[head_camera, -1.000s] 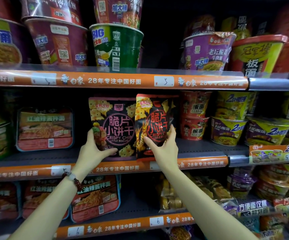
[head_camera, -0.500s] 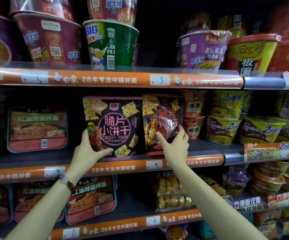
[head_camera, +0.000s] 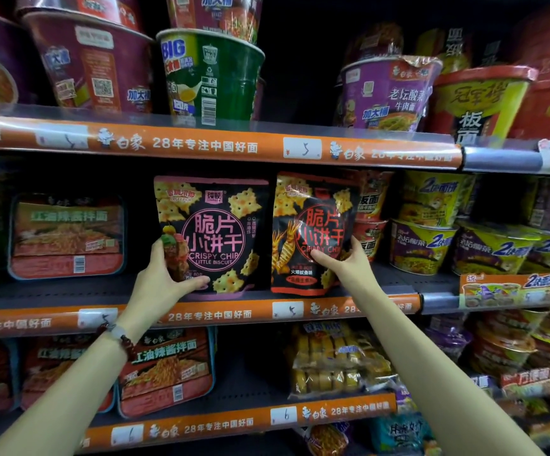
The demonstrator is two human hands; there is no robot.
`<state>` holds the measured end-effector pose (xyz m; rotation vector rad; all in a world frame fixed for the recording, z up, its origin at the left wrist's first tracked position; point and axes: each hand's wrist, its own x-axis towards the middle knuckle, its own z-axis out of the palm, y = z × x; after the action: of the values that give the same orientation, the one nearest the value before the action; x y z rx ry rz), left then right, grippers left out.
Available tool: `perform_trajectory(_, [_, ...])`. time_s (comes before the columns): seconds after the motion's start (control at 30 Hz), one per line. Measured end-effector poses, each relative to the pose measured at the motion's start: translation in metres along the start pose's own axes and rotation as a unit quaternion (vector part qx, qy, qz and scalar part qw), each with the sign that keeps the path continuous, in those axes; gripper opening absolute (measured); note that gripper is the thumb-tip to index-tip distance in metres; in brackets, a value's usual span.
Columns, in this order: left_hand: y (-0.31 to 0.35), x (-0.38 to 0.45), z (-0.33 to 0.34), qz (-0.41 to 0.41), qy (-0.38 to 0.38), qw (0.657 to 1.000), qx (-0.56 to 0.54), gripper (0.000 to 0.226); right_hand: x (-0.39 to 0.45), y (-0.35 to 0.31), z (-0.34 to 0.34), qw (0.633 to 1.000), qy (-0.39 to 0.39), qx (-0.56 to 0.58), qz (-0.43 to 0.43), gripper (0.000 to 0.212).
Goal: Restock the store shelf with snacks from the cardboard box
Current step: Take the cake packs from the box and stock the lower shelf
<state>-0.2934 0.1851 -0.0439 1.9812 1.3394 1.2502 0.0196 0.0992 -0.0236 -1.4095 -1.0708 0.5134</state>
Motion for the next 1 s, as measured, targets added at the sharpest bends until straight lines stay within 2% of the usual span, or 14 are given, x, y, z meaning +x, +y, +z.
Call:
perform_trajectory(0.17, [0.001,-0.001,0.0,0.001,0.003,1.0,-0.001,0.105,0.004,-0.003,-0.01,0.998,-0.055,0.03,0.0,0.091])
perform_trajectory(0.2, [0.001,-0.001,0.0,0.001,0.003,1.0,-0.001,0.105,0.005,-0.004,-0.011,0.999,-0.039,0.026,-0.005,0.09])
perform_trajectory(0.33, [0.001,0.0,0.0,-0.007,0.001,1.0,0.003,0.107,0.007,0.003,-0.006,0.992,0.125,-0.003,-0.028,0.1])
perform_trajectory(0.37, [0.001,0.0,0.0,-0.006,0.001,1.0,0.003,0.108,0.005,0.005,-0.003,0.99,0.139,-0.008,-0.032,0.101])
perform_trajectory(0.5, [0.002,-0.001,0.0,0.004,0.001,1.0,0.001,0.105,0.003,0.004,0.01,0.993,0.106,-0.023,-0.048,0.104])
perform_trajectory(0.6, [0.002,-0.001,0.0,0.005,0.001,1.0,0.0,0.104,0.005,0.001,0.016,0.989,0.133,-0.019,-0.062,0.103])
perform_trajectory(0.8, [0.002,0.0,0.0,0.0,0.0,1.0,0.005,0.105,0.002,0.008,0.025,0.991,0.1,-0.045,-0.079,0.107])
perform_trajectory(1.0, [0.004,0.002,-0.002,-0.012,-0.011,1.0,-0.008,0.108,0.007,0.011,0.006,0.997,0.001,-0.053,-0.052,0.111])
